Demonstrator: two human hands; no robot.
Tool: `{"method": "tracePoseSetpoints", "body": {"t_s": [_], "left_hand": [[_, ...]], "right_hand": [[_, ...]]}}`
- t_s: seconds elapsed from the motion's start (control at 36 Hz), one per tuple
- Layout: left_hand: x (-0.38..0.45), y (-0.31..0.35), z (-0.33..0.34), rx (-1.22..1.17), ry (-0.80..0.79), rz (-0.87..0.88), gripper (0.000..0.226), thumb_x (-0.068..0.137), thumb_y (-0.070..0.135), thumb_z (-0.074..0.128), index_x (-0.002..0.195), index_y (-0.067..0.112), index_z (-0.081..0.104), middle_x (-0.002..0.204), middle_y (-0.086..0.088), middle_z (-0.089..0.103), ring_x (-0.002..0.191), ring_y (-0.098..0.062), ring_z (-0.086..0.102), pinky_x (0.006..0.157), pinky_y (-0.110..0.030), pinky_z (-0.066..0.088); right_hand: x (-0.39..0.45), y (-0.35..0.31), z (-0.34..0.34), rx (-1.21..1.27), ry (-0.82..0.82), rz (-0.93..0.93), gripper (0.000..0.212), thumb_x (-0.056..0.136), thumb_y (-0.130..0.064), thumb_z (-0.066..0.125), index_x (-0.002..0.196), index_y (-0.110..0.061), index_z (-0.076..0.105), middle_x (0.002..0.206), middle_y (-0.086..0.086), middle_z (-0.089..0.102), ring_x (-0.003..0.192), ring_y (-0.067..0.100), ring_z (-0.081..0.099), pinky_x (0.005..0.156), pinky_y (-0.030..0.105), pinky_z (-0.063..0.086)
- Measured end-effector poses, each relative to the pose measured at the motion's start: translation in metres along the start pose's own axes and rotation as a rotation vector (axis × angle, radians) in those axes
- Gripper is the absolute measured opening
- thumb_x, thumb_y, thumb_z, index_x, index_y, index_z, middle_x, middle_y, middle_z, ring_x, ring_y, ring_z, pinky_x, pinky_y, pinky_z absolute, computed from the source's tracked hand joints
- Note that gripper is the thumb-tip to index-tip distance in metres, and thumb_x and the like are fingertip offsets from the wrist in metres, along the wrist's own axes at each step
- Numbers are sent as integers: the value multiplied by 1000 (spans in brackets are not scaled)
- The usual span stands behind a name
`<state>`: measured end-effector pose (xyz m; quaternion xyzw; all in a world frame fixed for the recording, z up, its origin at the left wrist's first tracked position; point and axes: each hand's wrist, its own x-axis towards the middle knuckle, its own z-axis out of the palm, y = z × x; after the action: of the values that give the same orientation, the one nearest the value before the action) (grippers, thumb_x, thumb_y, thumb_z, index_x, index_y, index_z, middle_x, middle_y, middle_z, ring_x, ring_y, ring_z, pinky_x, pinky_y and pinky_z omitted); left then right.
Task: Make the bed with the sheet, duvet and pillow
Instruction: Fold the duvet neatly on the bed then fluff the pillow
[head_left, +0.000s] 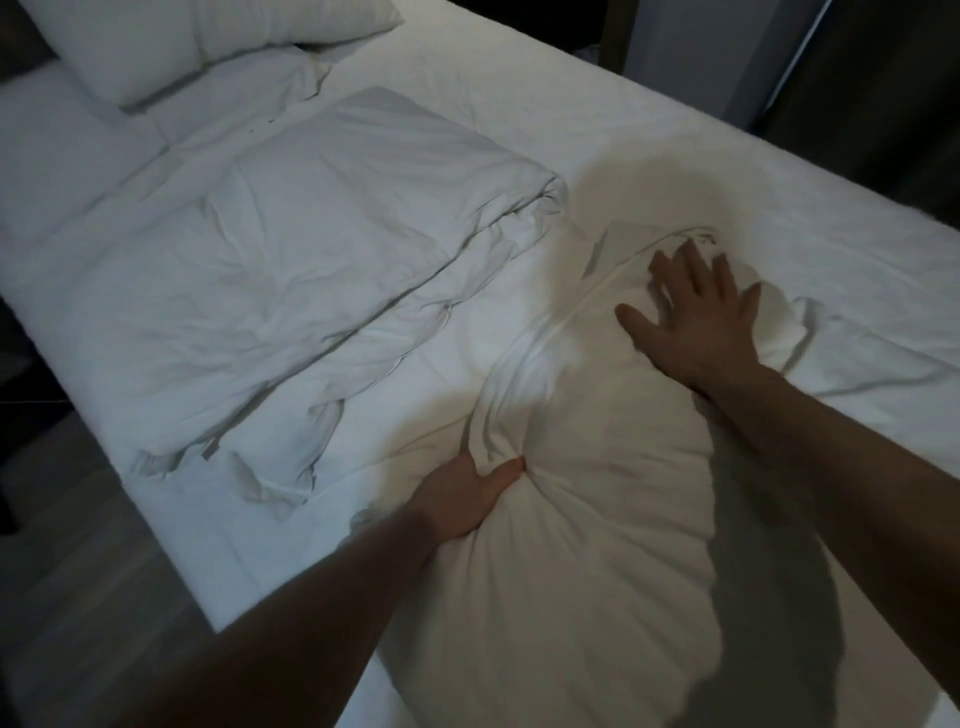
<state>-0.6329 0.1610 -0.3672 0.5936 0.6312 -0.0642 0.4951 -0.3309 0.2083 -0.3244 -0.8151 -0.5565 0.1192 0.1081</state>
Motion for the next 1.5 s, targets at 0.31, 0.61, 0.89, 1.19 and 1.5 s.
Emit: {"method": "tracePoseSetpoints", "body": {"t_s": [0.31,0.61,0.89,1.19,1.5], "left_hand": [[-22,-44,-35,-46,79,91,62,79,82,45,113,36,70,107,14,72,101,-10,65,95,-32,48],[-49,-46,-75,138,201,98,39,92,50,55,71,18,60,73,2,65,78,-21,62,73,-31,47],[-93,15,-34,417,310,858,69,90,67,41,151,36,33,162,5,20,149,-22,17,118,-48,20],[-71,-51,-42,495,-39,451,81,84,82,28,148,53,-12,162,17,-15,151,-17,-9,122,-43,-3],[-89,-39,-26,527,154,486,87,79,82,17,154,42,0,165,7,-3,151,-18,3,122,-45,7]], "right_hand": [[-2,48,-10,-218,-117,441,89,88,-79,15,158,-24,13,165,11,9,150,38,6,118,59,-1],[-98,157,-47,-139,-200,749,123,63,-97,-4,156,-19,19,164,9,14,150,33,10,116,65,7],[-136,-56,-15,-26,-29,-9,65,97,-61,25,155,-32,23,164,-3,15,152,23,8,119,56,7],[-221,13,-19,-54,53,338,78,92,-66,24,152,-18,30,160,14,26,148,32,20,118,54,15],[-321,44,-23,894,218,1060,112,61,-92,48,150,-25,33,146,8,48,128,34,49,108,46,37]]}}
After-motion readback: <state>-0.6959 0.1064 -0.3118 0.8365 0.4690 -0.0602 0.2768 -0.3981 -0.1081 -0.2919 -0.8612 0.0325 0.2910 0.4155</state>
